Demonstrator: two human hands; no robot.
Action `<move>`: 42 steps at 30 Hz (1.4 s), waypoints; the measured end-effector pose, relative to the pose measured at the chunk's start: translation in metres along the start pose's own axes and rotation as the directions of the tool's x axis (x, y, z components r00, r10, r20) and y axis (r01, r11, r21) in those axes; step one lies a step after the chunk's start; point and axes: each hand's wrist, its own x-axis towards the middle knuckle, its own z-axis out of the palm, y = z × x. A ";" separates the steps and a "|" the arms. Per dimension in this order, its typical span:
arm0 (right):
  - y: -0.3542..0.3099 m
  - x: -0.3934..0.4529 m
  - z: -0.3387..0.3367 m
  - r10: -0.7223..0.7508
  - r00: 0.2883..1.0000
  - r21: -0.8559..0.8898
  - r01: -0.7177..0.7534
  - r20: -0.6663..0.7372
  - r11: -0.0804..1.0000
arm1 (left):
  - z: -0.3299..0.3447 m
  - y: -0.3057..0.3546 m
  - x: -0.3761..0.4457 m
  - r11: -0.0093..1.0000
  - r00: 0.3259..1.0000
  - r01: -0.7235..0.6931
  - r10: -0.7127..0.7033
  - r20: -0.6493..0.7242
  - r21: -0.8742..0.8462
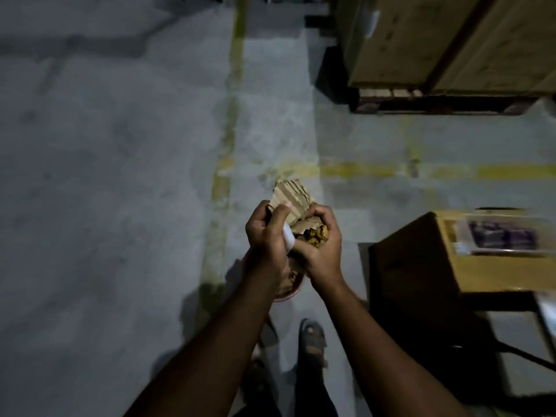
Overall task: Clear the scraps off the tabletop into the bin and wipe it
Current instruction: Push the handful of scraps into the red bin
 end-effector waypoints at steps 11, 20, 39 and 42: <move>0.397 0.026 0.039 0.123 0.943 -0.277 -0.034 0.309 0.960 | -0.137 -0.344 0.164 0.939 0.967 -0.024 0.109 -0.230 0.344; 0.571 0.026 0.013 0.342 0.727 -0.789 0.448 0.595 0.421 | -0.201 -0.525 0.189 0.516 0.943 -0.333 0.182 0.279 0.789; 0.585 0.057 0.035 0.227 0.825 -0.582 0.145 0.517 0.800 | -0.205 -0.553 0.201 -0.133 0.914 -0.401 -0.123 0.386 0.906; 0.616 0.051 0.046 0.303 0.781 -0.656 0.173 0.545 0.735 | -0.202 -0.561 0.209 -0.205 0.885 -0.373 -0.370 0.282 0.905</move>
